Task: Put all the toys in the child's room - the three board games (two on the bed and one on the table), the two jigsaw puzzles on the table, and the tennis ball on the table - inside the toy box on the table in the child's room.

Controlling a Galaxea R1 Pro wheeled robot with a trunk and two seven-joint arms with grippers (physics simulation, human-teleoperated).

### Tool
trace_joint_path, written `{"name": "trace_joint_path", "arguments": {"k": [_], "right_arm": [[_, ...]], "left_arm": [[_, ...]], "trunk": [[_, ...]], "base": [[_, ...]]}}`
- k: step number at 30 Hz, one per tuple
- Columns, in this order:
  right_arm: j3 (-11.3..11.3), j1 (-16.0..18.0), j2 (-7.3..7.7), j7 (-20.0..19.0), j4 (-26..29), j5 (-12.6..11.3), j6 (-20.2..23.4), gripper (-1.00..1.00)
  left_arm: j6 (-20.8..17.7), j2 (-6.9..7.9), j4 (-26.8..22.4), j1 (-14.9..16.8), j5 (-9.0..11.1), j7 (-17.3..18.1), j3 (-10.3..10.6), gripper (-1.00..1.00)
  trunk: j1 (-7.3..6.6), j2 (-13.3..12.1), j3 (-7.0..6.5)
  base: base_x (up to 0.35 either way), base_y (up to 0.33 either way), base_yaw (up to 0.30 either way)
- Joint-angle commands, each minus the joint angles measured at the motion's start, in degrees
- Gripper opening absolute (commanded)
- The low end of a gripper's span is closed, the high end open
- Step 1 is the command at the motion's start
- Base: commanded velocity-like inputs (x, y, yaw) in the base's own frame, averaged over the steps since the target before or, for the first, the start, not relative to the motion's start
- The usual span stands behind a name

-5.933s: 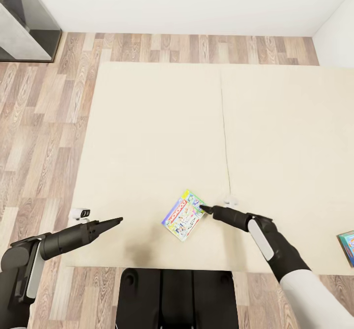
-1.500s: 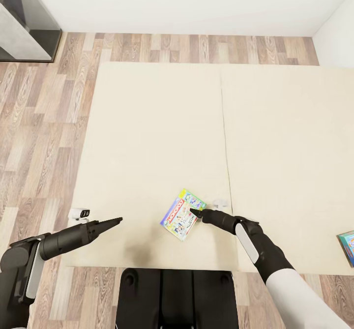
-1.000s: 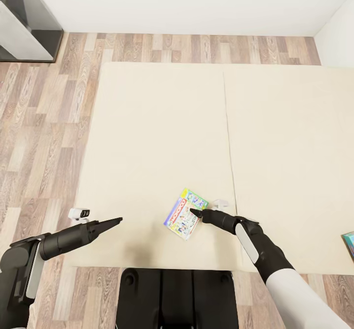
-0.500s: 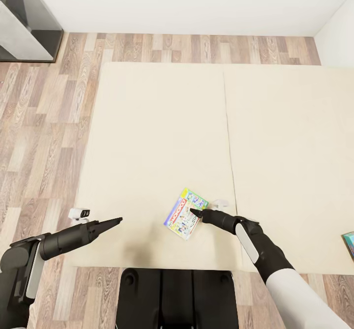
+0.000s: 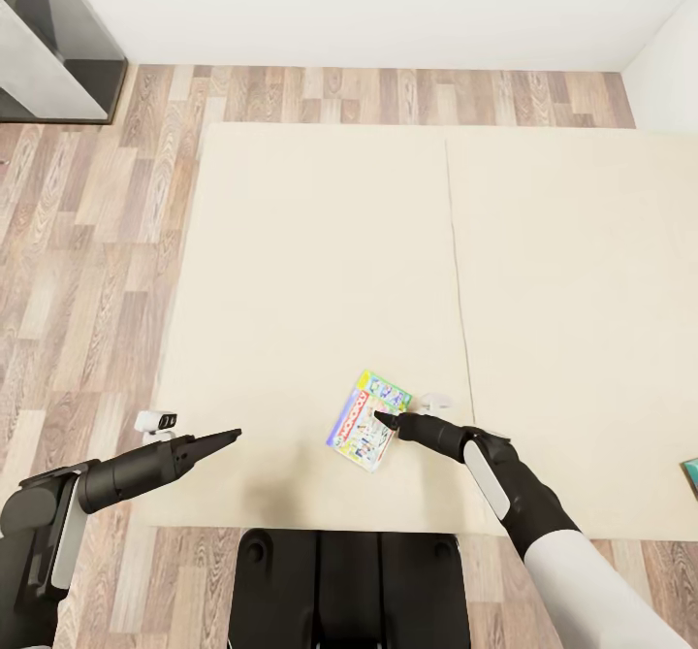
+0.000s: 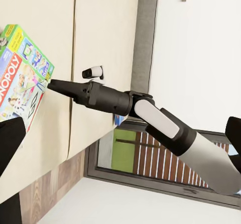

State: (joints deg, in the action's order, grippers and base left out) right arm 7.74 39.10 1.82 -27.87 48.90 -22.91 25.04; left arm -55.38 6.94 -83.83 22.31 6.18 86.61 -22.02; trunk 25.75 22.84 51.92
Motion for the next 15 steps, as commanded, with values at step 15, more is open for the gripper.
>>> {"name": "trace_joint_path", "arguments": {"k": [15], "right_arm": [[0.12, 0.02, -0.03, 0.09, 0.06, -0.47, 0.36, 1.00]], "left_arm": [[-0.61, 0.01, -0.01, 0.01, -0.02, 0.22, -0.04, 1.00]], "trunk": [[0.03, 0.09, 0.06]], "base": [[0.000, 0.025, 0.000]]}}
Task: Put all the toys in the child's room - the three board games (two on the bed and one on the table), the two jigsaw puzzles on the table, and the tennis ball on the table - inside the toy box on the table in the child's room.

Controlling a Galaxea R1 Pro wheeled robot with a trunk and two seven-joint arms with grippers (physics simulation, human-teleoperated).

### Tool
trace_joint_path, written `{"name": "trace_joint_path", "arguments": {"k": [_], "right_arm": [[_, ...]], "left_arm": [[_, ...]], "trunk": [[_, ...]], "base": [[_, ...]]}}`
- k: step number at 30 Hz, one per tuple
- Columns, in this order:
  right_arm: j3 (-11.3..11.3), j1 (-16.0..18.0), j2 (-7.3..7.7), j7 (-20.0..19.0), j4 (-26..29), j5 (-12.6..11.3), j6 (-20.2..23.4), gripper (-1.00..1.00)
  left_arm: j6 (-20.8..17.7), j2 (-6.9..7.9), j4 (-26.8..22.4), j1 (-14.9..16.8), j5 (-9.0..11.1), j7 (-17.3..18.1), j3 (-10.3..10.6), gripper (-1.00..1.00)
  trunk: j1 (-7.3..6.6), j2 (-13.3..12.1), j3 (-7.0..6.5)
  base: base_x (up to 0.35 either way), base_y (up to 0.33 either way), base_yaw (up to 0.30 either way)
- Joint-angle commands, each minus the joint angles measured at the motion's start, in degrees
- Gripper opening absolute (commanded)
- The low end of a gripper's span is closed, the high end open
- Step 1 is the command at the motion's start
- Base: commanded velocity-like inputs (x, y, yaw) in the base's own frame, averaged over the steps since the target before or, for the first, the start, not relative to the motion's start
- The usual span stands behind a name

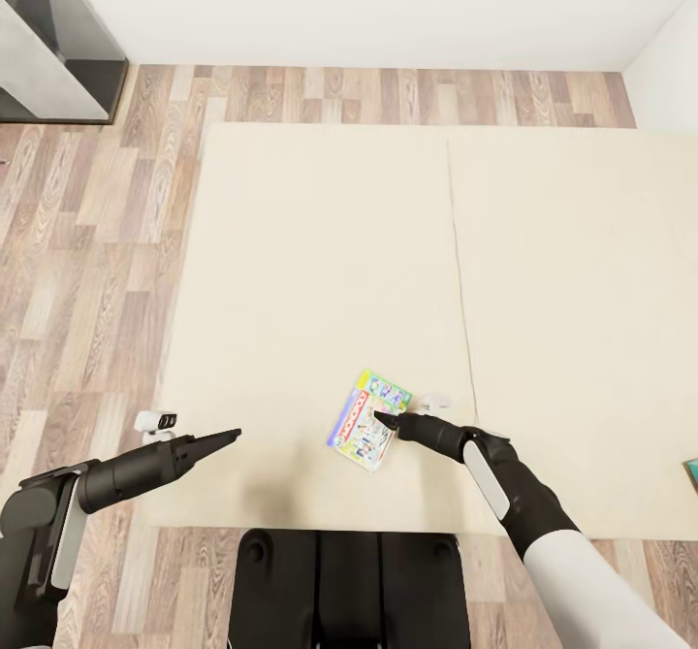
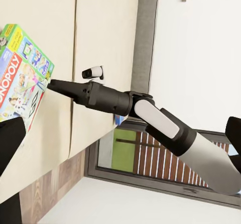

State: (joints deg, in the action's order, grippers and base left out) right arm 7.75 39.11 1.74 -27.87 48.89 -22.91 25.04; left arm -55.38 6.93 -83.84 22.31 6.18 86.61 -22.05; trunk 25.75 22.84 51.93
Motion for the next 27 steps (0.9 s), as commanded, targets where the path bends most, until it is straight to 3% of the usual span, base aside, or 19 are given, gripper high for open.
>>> {"name": "trace_joint_path", "arguments": {"k": [1, 15, 27], "right_arm": [[0.12, 0.01, 0.04, 0.09, 0.06, -0.47, 0.36, 1.00], [0.16, 0.02, -0.15, 0.09, 0.06, -0.47, 0.36, 1.00], [0.16, 0.02, -0.23, 0.09, 0.06, -0.47, 0.36, 1.00]], "left_arm": [[-0.61, 0.01, -0.01, 0.02, -0.02, 0.22, -0.01, 1.00], [-0.61, 0.01, -0.01, 0.02, -0.03, 0.31, -0.01, 1.00], [-0.61, 0.01, -0.01, 0.02, 0.00, 0.31, -0.01, 1.00]], "trunk": [[0.03, 0.09, 0.06], [0.03, 0.09, 0.06], [0.03, 0.09, 0.06]], "base": [[0.000, 0.053, 0.000], [0.000, 0.010, 0.000], [0.000, 0.108, 0.000]]}}
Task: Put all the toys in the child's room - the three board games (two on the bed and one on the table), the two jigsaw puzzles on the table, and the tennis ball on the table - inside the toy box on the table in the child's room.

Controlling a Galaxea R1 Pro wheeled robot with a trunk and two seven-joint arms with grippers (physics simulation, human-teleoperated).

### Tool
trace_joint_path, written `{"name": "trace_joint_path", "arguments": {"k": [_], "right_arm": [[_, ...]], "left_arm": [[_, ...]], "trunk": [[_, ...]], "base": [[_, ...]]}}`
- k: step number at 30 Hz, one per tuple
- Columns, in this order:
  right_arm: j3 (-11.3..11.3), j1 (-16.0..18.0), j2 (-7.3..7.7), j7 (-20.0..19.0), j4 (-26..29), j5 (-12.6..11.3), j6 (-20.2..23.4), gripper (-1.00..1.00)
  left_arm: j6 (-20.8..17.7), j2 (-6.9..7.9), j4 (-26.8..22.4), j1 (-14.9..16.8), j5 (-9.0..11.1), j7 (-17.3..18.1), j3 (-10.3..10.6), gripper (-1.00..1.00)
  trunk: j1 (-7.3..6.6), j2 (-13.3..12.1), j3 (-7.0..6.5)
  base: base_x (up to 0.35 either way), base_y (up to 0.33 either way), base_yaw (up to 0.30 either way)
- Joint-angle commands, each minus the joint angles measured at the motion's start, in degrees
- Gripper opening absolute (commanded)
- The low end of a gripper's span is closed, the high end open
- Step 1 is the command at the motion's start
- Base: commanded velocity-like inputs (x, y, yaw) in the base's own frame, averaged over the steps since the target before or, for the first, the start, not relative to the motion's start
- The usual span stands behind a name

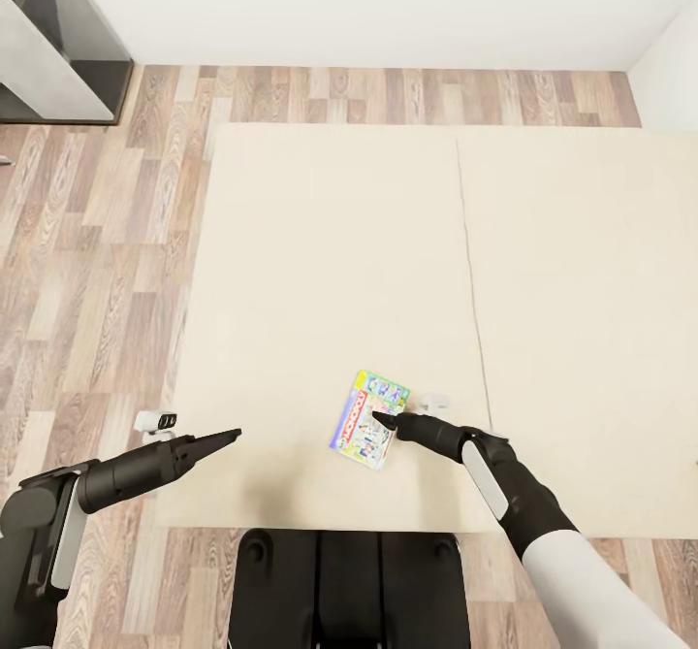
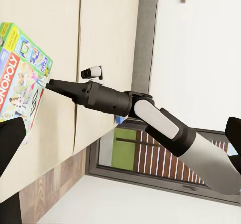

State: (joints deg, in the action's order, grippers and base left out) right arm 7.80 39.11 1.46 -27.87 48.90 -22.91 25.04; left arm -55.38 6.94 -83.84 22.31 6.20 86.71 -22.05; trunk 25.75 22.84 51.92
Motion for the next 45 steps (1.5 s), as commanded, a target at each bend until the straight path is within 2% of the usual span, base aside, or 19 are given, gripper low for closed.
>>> {"name": "trace_joint_path", "arguments": {"k": [1, 17, 45], "right_arm": [[0.11, 0.01, 0.06, 0.09, 0.06, -0.47, 0.36, 1.00], [0.11, 0.01, 0.04, 0.09, 0.06, -0.47, 0.36, 1.00], [0.11, 0.01, 0.04, 0.09, 0.06, -0.47, 0.36, 1.00]], "left_arm": [[-0.61, 0.01, -0.01, 0.01, -0.03, 0.22, -0.01, 1.00], [-0.61, 0.01, -0.01, 0.01, -0.05, 0.12, -0.01, 1.00], [-0.61, 0.01, -0.01, 0.01, -0.02, 0.14, -0.01, 1.00]], "trunk": [[0.03, 0.09, 0.06], [0.03, 0.09, 0.06], [0.03, 0.09, 0.06]], "base": [[0.000, 0.023, 0.000], [0.000, 0.007, 0.000], [0.000, 0.080, 0.000]]}}
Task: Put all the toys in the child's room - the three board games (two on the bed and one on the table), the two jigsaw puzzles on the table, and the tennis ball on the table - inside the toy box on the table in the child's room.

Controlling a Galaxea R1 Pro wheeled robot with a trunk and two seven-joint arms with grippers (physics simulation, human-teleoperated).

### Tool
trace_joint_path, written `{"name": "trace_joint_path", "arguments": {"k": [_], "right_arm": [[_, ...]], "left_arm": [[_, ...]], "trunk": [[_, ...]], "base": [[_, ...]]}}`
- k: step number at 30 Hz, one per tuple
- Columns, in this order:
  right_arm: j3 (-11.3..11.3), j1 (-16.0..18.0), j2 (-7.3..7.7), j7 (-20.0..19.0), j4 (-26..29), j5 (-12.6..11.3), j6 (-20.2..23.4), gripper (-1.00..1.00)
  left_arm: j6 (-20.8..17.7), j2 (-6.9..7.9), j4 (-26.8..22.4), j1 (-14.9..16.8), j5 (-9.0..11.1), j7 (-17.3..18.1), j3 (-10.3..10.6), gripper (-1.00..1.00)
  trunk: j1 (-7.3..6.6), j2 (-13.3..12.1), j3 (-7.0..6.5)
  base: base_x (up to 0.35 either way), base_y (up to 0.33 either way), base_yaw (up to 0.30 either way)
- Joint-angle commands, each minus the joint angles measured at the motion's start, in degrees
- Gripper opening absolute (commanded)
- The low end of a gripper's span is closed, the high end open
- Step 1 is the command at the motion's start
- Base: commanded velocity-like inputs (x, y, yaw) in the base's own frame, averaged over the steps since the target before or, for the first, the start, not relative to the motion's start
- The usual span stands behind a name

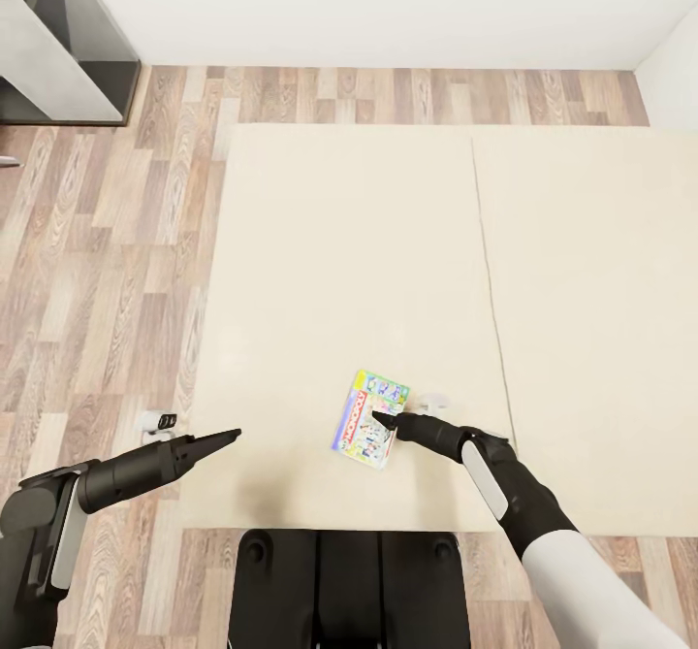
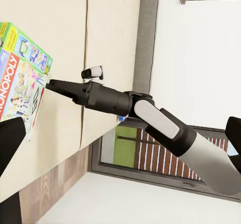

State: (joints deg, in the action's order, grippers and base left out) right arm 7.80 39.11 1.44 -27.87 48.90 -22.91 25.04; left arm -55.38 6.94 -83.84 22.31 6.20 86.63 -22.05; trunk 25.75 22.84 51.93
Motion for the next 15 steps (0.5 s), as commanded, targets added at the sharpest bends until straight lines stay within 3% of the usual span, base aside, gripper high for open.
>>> {"name": "trace_joint_path", "arguments": {"k": [1, 10, 15], "right_arm": [[0.11, 0.01, 0.03, 0.09, 0.06, -0.47, 0.36, 1.00], [0.11, 0.00, -0.01, 0.09, 0.06, -0.47, 0.36, 1.00], [0.11, 0.00, -0.03, 0.09, 0.06, -0.47, 0.36, 1.00]], "left_arm": [[-0.61, 0.01, -0.01, 0.01, -0.03, 0.23, -0.01, 1.00], [-0.61, 0.05, -0.01, 0.01, -0.03, 0.28, -0.01, 1.00], [-0.61, 0.05, -0.01, 0.01, -0.02, 0.27, -0.01, 1.00]], "trunk": [[0.03, 0.09, 0.06], [0.03, 0.09, 0.06], [0.03, 0.09, 0.06]], "base": [[0.000, 0.027, 0.000], [0.000, 0.015, 0.000], [0.000, 0.163, 0.000]]}}
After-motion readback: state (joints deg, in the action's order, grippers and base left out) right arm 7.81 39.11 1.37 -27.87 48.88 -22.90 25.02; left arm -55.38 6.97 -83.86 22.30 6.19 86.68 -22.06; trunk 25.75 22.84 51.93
